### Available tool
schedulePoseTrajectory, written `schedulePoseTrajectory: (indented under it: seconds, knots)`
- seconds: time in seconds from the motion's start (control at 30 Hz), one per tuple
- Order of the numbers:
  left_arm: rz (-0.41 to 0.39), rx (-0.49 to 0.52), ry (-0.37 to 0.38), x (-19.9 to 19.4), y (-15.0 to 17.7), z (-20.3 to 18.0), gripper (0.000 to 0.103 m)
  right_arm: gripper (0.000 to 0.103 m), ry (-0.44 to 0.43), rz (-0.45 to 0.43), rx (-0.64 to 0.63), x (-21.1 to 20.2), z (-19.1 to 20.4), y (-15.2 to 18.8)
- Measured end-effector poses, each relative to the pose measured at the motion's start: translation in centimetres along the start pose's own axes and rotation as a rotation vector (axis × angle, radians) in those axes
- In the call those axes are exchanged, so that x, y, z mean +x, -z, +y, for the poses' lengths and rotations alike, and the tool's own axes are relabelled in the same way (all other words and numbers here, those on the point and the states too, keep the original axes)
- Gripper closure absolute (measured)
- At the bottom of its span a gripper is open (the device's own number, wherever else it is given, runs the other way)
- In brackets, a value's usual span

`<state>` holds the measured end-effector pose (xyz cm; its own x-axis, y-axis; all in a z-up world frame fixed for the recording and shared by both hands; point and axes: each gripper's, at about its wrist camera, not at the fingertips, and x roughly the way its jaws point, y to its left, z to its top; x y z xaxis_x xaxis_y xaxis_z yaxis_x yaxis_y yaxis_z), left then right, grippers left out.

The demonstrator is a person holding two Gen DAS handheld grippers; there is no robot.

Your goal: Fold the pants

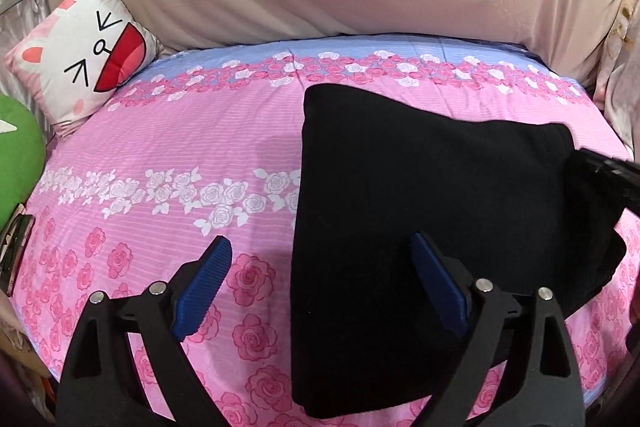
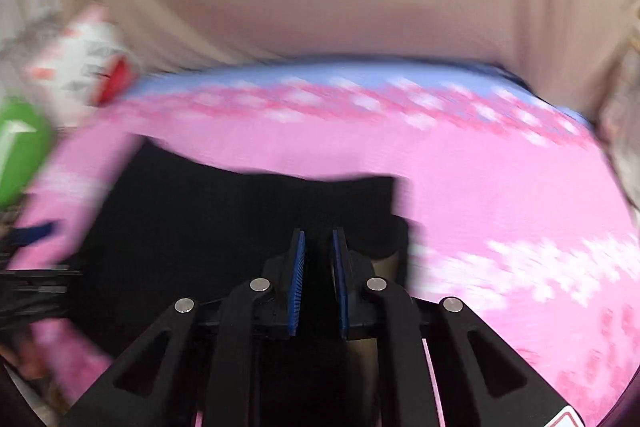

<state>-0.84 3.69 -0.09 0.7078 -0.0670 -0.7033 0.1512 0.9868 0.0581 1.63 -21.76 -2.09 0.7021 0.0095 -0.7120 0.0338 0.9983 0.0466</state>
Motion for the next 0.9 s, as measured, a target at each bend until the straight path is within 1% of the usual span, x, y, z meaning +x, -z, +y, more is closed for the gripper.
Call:
schedulePoseTrajectory:
  seconds: [0.03, 0.07, 0.1, 0.13, 0.17, 0.2, 0.27, 0.3, 0.33, 0.37, 0.4, 0.43, 0.47, 0.5, 0.53, 0.57, 0.6, 0.63, 0.67, 0.77, 0.87, 0.9]
  knots:
    - [0.002, 0.0, 0.002, 0.1, 0.0, 0.1, 0.013, 0.088, 0.021, -0.011, 0.03, -0.2, -0.6, 0.2]
    - [0.002, 0.002, -0.004, 0.2, 0.0, 0.2, 0.013, 0.088, 0.046, -0.033, 0.066, -0.9, -1.2, 0.3]
    - [0.001, 0.001, -0.007, 0.2, 0.0, 0.2, 0.011, 0.082, 0.109, -0.071, 0.086, -2.4, -1.6, 0.4]
    - [0.003, -0.001, -0.006, 0.4, 0.0, 0.3, 0.011, 0.08, 0.123, -0.096, 0.078, -3.4, -1.5, 0.5]
    - [0.007, -0.006, -0.002, 0.6, 0.0, 0.3, 0.011, 0.08, 0.107, -0.125, 0.064, -4.5, -1.0, 0.4]
    - [0.008, -0.01, 0.001, 0.6, -0.1, 0.3, 0.011, 0.08, 0.052, -0.143, 0.049, -5.4, -0.1, 0.2]
    - [0.01, -0.01, -0.002, 0.7, -0.2, 0.3, 0.011, 0.08, -0.079, -0.137, 0.0, -5.9, 1.9, -0.1]
    - [0.011, -0.012, -0.006, 0.7, -0.2, 0.3, 0.011, 0.08, -0.174, -0.112, -0.046, -5.2, 3.7, -0.4]
    - [0.012, -0.012, -0.009, 0.7, -0.2, 0.2, 0.011, 0.082, -0.222, -0.092, -0.073, -4.5, 5.0, -0.5]
    - [0.012, -0.011, -0.013, 0.7, -0.2, 0.2, 0.011, 0.084, -0.252, -0.055, -0.109, -2.8, 6.4, -0.5]
    - [0.014, -0.011, -0.016, 0.6, -0.2, 0.2, 0.011, 0.087, -0.232, -0.016, -0.14, -0.9, 7.3, -0.6]
    - [0.014, -0.01, -0.017, 0.6, -0.2, 0.1, 0.011, 0.089, -0.192, 0.008, -0.152, 0.7, 7.5, -0.6]
    - [0.015, -0.009, -0.018, 0.6, -0.2, 0.2, 0.011, 0.09, -0.129, 0.033, -0.154, 2.5, 7.2, -0.6]
    - [0.018, -0.006, -0.009, 0.7, -0.2, 0.1, 0.011, 0.094, -0.12, 0.045, -0.131, 3.8, 6.2, -0.7]
    - [0.021, -0.004, -0.005, 0.7, -0.2, 0.0, 0.011, 0.102, -0.148, 0.042, -0.091, 3.8, 5.4, -0.7]
    - [0.021, -0.002, -0.013, 0.7, -0.2, 0.0, 0.011, 0.103, -0.157, 0.04, -0.039, 3.2, 4.4, -0.8]
    - [0.019, 0.001, -0.015, 0.7, -0.3, 0.0, 0.01, 0.095, -0.143, 0.026, -0.013, 2.2, 3.7, -0.5]
    - [0.018, -0.001, -0.017, 0.7, -0.3, 0.0, 0.01, 0.088, -0.09, -0.017, -0.002, 0.2, 3.0, -0.2]
    - [0.018, -0.008, -0.01, 0.6, -0.4, 0.1, 0.011, 0.087, -0.071, -0.042, 0.002, -1.2, 2.5, 0.4]
    - [0.018, -0.048, 0.021, 0.0, -0.3, 1.0, 0.012, 0.085, -0.109, -0.054, 0.046, -4.6, 0.4, 2.7]
    - [0.021, -0.111, 0.085, -1.4, 0.5, 2.8, 0.012, 0.075, -0.089, -0.022, 0.093, -6.1, -1.7, 5.2]
    - [0.023, -0.117, 0.083, -1.6, 0.7, 3.0, 0.012, 0.074, -0.105, -0.015, 0.117, -6.4, -2.2, 5.9]
